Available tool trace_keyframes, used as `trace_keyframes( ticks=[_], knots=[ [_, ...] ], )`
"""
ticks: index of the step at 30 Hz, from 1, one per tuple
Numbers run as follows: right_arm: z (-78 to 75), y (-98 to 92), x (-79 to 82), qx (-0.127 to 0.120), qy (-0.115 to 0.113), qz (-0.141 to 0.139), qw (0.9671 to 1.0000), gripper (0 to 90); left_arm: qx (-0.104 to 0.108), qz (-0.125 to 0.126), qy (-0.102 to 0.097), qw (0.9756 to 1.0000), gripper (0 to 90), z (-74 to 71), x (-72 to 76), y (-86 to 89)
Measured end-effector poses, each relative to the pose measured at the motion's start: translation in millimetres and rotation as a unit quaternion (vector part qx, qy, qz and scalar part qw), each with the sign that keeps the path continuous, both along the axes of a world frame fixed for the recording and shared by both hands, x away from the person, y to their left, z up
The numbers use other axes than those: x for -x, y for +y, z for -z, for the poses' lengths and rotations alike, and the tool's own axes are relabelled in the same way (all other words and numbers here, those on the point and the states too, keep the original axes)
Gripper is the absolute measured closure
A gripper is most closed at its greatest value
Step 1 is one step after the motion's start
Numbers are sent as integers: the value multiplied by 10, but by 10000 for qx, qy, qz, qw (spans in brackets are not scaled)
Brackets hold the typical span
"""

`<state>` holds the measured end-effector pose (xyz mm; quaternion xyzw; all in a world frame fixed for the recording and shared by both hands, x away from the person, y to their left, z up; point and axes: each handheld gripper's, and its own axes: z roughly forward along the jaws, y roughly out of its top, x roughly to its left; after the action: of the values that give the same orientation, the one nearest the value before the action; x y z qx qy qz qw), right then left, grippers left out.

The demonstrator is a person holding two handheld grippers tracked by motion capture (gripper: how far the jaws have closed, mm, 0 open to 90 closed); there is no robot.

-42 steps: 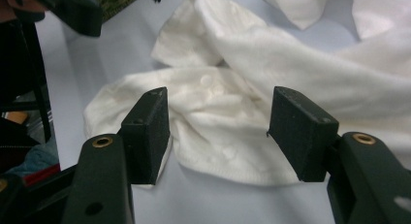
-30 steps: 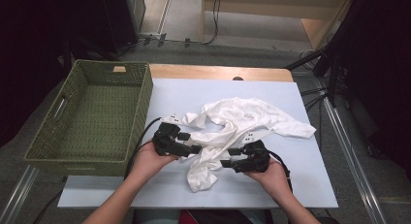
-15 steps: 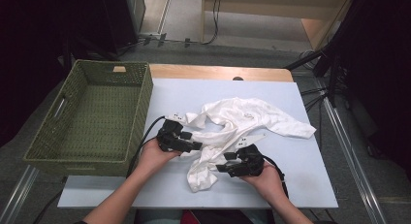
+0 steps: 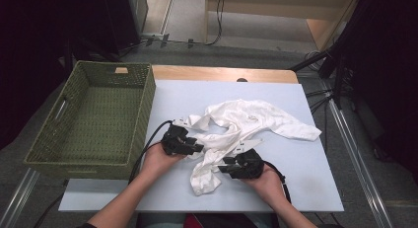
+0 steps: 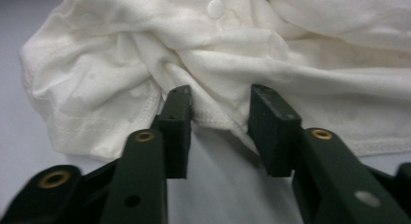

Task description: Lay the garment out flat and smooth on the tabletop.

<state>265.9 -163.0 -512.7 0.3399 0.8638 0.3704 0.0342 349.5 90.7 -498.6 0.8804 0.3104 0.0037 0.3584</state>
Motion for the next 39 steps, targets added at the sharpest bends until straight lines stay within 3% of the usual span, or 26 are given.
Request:
trace_keyframes(
  ticks=[5,8,10,13,17,33,39],
  knots=[
    [13,23,4,159,-231,74,9996,774,48,-133,-96,9999,758,34,-17,36],
    [13,1,-29,109,-99,191,9997,837,58,-170,-48,9998,821,38,-34,45],
    [9,-24,-69,3,126,248,9996,851,95,-185,22,9998,843,40,-41,47],
    [-7,-67,-116,-145,488,275,9983,855,213,-238,237,9992,853,32,-72,75],
    [-39,-171,-131,-247,696,266,9969,855,265,-275,225,9990,856,-18,-65,92],
    [-279,-630,49,-437,637,412,9962,856,631,-23,556,9965,861,-209,60,111],
    [-307,-846,119,-473,620,630,9950,856,813,139,750,9938,860,-253,126,98]
  ],
)
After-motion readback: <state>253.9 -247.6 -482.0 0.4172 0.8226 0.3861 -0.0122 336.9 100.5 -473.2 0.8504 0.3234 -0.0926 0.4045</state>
